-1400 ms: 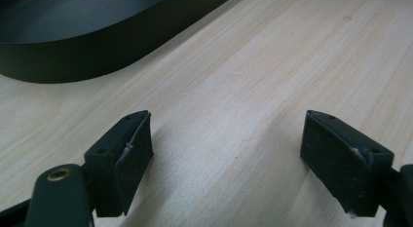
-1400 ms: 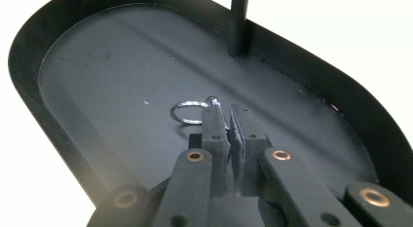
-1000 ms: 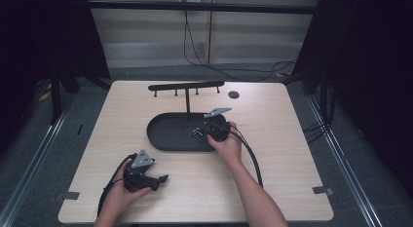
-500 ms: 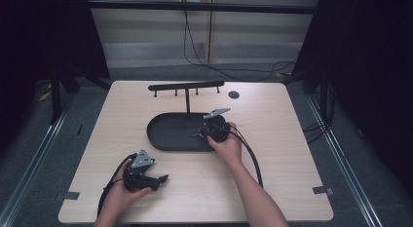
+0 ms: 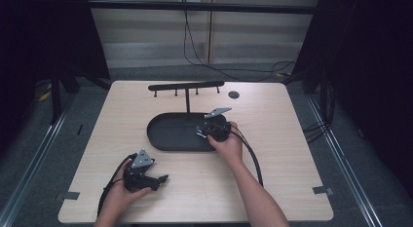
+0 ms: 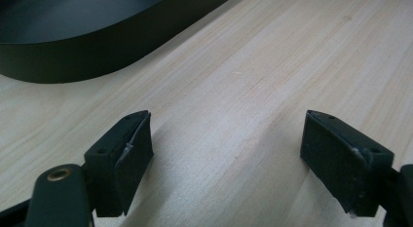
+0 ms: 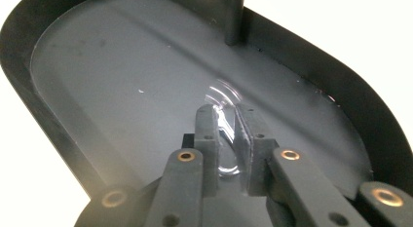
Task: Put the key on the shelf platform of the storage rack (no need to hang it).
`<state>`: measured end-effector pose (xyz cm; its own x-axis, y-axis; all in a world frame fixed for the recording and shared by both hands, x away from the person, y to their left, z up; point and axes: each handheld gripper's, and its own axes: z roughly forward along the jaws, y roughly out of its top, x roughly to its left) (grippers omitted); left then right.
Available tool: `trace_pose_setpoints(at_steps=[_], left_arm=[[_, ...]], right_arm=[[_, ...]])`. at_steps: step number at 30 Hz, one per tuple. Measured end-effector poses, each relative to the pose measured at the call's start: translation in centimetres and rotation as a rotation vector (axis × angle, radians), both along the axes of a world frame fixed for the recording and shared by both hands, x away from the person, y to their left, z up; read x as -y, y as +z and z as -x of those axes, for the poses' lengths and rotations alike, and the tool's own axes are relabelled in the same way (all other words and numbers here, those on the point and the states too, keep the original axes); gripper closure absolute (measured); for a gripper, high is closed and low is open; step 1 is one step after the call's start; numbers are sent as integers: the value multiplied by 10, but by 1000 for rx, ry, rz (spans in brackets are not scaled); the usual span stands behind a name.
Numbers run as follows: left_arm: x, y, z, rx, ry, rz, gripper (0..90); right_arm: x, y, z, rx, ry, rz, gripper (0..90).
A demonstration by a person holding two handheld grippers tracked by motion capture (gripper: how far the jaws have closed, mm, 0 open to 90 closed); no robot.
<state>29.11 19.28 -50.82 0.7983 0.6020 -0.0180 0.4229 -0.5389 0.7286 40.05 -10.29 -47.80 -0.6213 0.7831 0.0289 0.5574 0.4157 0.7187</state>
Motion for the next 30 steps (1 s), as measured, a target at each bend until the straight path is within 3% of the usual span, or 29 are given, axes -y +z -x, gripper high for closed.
trace_pose_setpoints(at_steps=[8, 18, 30], left_arm=[[0, 0, 0, 0, 0, 0, 191], [0, 0, 0, 0, -1, 0, 191], [0, 0, 0, 0, 0, 0, 191]], right_arm=[[4, 0, 0, -7, -15, -23, 659], [10, 1, 7, 35, -28, -49, 452], [13, 10, 13, 48, 5, -69, 277]])
